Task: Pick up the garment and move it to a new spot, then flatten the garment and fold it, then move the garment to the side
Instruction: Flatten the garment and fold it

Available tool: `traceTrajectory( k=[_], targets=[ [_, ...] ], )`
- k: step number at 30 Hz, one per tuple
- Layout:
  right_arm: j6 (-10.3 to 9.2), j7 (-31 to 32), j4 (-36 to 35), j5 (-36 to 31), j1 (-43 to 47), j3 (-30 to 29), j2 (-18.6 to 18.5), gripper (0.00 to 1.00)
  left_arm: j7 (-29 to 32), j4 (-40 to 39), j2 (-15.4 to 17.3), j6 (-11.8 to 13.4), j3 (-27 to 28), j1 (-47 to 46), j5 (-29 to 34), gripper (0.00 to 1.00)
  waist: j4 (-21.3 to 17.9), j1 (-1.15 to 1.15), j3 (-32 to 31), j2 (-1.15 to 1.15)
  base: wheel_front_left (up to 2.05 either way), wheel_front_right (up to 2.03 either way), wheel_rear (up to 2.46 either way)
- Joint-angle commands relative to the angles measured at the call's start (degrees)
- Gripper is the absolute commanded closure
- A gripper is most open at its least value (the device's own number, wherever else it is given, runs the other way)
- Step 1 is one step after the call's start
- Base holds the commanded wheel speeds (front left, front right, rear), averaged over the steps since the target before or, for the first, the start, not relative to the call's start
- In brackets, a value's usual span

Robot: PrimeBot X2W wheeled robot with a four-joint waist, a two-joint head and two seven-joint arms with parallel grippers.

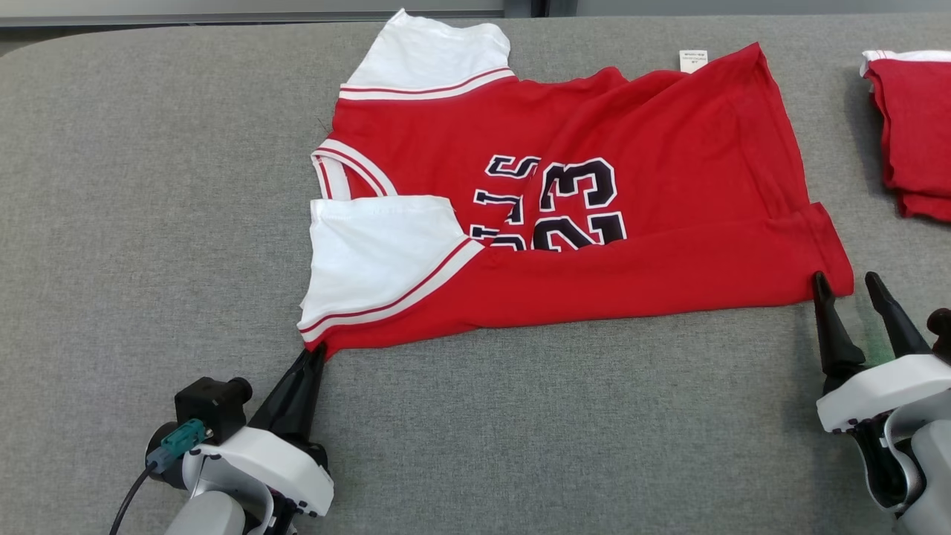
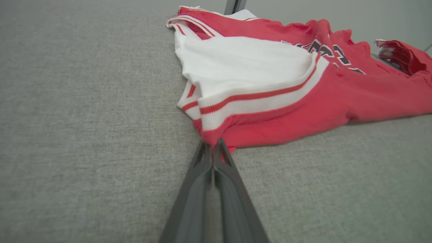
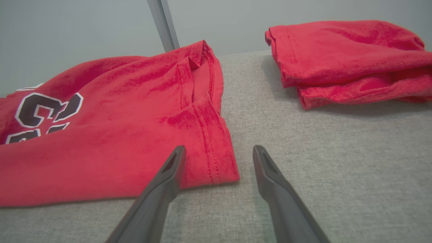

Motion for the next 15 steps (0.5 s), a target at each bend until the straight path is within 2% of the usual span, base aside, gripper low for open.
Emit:
traceTrajectory(
  k=[1, 8, 9, 15],
  targets=[
    [-0.11, 0.0, 1.3, 1.0, -1.0, 0.8, 0.0, 0.00, -0.5, 0.4, 0.5, -0.2, -0.3, -0.9, -0.4, 1.00, 0.1, 0.00, -0.1, 0.00, 0.00, 0.00, 0.00],
    [-0.11, -0.1, 6.6, 5.1, -4.5, 6.1, 0.2, 0.00, -1.8, 1.2, 1.3, -0.6, -1.8, -1.2, -1.3, 1.00, 0.7, 0.00, -0.3, 0.00, 0.00, 0.00, 0.00],
    [-0.11, -0.1, 6.9, 5.4, -4.9, 6.7, -0.1, 1.00, -2.0, 1.2, 1.4, -0.5, -2.1, -1.3, -1.5, 1.00, 0.8, 0.00, -0.4, 0.00, 0.00, 0.00, 0.00],
    [-0.12, -0.1, 4.8, 6.1, -2.8, 8.9, -2.6, 1.00, -2.7, -1.1, 3.7, -0.5, -3.5, -0.1, -2.2, 1.00, 1.1, 0.00, -1.2, 0.00, 0.00, 0.00, 0.00]
  ],
)
